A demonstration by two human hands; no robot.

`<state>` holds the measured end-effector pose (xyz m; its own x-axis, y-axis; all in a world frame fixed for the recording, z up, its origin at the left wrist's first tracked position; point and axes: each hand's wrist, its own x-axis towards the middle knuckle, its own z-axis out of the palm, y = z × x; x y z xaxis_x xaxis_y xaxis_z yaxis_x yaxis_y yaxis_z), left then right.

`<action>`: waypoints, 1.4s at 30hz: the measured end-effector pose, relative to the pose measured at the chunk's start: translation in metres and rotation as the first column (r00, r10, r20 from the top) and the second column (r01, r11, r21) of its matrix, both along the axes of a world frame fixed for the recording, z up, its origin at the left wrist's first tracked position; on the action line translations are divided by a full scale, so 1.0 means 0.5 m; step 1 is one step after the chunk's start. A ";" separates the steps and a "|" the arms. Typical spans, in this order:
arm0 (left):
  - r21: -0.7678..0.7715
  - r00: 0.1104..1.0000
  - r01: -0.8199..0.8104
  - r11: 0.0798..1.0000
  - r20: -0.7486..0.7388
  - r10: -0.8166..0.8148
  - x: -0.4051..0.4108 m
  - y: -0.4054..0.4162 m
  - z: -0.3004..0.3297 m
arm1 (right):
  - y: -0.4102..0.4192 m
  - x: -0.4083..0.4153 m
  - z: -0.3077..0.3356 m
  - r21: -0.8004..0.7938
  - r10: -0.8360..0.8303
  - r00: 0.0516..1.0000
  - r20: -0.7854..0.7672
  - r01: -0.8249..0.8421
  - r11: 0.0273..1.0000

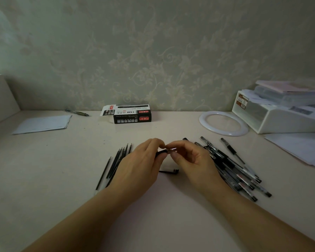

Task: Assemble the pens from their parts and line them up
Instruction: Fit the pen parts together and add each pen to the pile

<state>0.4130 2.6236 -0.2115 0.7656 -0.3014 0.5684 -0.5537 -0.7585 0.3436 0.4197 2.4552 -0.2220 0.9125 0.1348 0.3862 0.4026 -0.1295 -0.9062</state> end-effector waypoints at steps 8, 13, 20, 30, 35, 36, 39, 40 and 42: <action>0.039 1.000 -0.001 0.999 0.026 0.000 -0.002 -0.001 0.004 | 0.003 0.002 0.002 -0.011 -0.097 0.994 -0.058 0.097 0.995; 0.015 1.000 -0.010 1.000 -0.009 0.011 0.006 -0.001 -0.002 | 0.000 0.008 0.002 0.043 -0.048 0.996 -0.074 0.051 0.998; 0.024 1.000 -0.021 0.999 -0.006 0.022 0.004 -0.002 0.002 | -0.001 0.012 -0.004 0.035 -0.064 0.994 -0.084 0.068 0.997; 0.011 0.999 -0.008 1.000 -0.031 0.008 0.001 -0.003 0.003 | 0.001 0.009 -0.001 0.026 -0.058 0.994 -0.090 0.061 0.998; -0.003 0.999 -0.012 1.000 -0.033 0.012 0.002 -0.001 0.005 | 0.001 0.010 0.004 0.062 -0.021 0.990 -0.139 0.030 0.998; -0.004 0.999 -0.008 1.000 -0.031 0.008 0.002 -0.001 0.005 | 0.003 0.009 0.006 0.066 -0.014 0.990 -0.142 0.023 0.998; 0.002 1.000 0.010 1.000 -0.028 -0.010 -0.001 -0.004 0.006 | 0.004 0.005 0.006 0.047 -0.047 0.989 -0.138 0.054 0.997; 0.009 1.000 0.013 1.000 -0.027 -0.013 -0.001 -0.004 0.006 | 0.003 0.003 0.007 0.033 -0.055 0.990 -0.126 0.060 0.998; 0.016 0.999 0.016 1.000 -0.028 -0.016 -0.002 -0.004 0.006 | 0.001 0.000 0.006 0.015 -0.066 0.993 -0.101 0.068 0.998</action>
<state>0.4119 2.6215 -0.2085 0.7761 -0.3226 0.5419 -0.5563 -0.7550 0.3472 0.4199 2.4558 -0.2192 0.9534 0.0659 0.2945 0.3009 -0.1363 -0.9439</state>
